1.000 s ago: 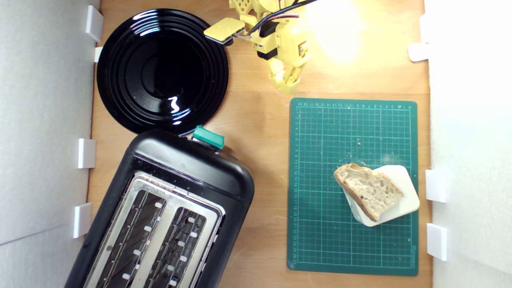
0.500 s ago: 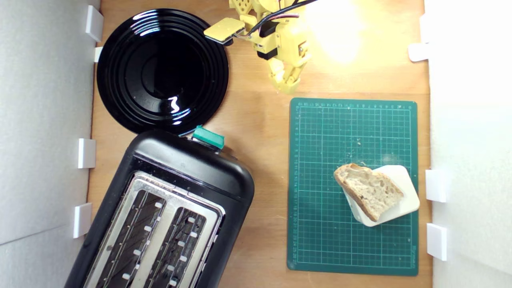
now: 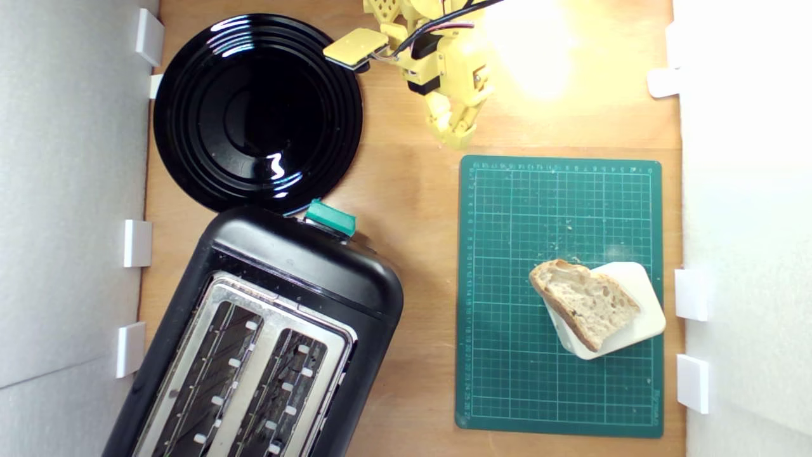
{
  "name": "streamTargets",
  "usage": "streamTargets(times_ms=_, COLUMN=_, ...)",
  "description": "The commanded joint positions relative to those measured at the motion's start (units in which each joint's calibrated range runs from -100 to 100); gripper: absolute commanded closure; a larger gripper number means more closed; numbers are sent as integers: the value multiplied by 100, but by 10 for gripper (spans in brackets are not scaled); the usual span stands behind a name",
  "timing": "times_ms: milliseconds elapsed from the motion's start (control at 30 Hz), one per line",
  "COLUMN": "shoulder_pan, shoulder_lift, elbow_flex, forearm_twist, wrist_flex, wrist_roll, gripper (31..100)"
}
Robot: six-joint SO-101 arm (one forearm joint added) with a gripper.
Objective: Pick bread and place in toaster
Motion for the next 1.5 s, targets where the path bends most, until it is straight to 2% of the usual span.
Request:
streamTargets(times_ms=0, shoulder_pan=38, shoulder_lift=-27, elbow_flex=-47, forearm_twist=36, wrist_flex=41, wrist_roll=9, gripper=834)
streamTargets(times_ms=1467, shoulder_pan=22, shoulder_lift=-19, elbow_flex=-56, forearm_twist=-10, wrist_flex=41, wrist_roll=41, gripper=834)
